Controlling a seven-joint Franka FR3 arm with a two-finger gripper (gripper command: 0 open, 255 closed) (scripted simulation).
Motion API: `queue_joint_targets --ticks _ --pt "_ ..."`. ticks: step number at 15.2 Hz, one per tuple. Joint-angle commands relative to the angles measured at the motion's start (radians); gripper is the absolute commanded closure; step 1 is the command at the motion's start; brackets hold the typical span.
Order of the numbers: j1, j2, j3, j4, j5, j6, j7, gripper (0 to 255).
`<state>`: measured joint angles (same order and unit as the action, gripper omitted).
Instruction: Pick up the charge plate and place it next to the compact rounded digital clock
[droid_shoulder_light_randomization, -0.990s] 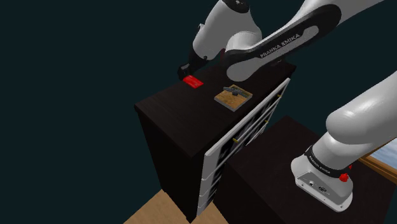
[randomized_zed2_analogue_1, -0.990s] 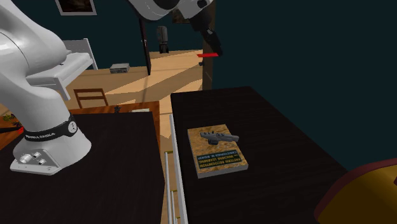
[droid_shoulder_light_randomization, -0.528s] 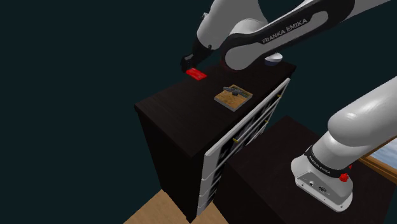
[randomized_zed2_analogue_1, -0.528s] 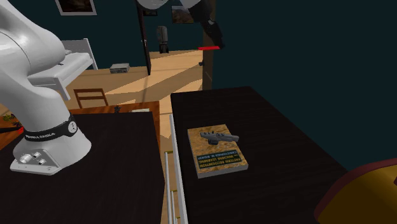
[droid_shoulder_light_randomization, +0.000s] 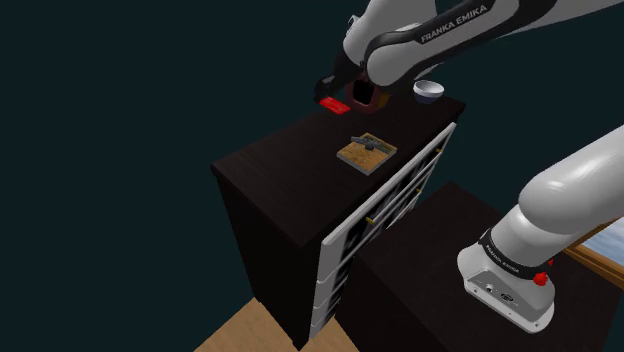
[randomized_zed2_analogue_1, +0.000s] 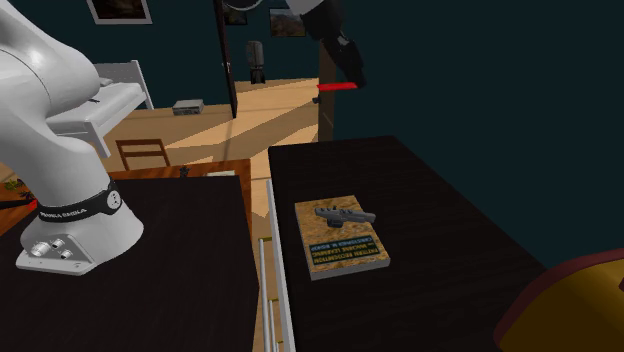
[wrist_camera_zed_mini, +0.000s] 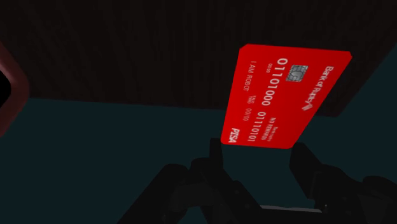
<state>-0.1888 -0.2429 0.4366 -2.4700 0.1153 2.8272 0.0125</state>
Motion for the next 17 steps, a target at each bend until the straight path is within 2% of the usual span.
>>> queue_joint_targets --ticks 1,8,17 --pt "0.019 -0.008 -0.071 -0.008 0.055 -0.005 -0.103 255" --pt "0.054 0.000 -0.278 -0.005 0.193 -0.027 -0.400 255" --pt "0.046 0.068 -0.495 0.089 0.340 -0.105 -0.743 255"
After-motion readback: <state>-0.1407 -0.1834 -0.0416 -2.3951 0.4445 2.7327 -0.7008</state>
